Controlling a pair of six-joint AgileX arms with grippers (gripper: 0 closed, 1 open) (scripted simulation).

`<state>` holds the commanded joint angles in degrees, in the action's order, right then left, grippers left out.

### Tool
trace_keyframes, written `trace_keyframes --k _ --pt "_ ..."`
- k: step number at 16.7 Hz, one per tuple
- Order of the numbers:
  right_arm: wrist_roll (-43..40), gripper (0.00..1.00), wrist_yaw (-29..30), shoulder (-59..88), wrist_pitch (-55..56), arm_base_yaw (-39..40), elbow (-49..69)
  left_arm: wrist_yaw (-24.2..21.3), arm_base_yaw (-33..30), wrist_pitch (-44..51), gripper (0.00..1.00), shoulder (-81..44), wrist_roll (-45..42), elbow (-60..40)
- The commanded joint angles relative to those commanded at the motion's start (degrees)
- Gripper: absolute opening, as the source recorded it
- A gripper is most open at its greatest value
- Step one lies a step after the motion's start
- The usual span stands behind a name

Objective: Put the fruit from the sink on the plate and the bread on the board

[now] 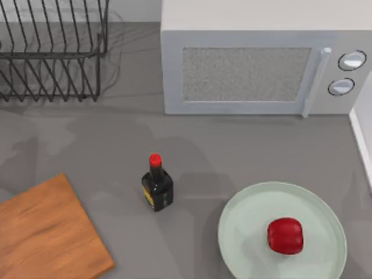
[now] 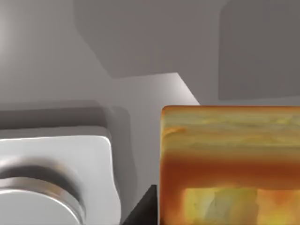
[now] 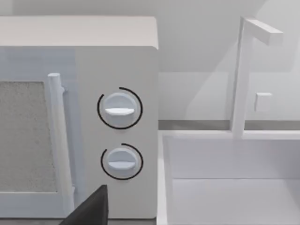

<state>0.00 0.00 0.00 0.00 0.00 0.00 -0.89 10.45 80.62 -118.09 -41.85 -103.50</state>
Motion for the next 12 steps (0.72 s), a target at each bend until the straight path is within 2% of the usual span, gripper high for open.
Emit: trace_keyframes --k 12 --pt "0.0 1.0 0.0 0.0 0.0 0.0 0.0 -3.75 -6.15 1.76 0.0 21.71 -69.13 20.47"
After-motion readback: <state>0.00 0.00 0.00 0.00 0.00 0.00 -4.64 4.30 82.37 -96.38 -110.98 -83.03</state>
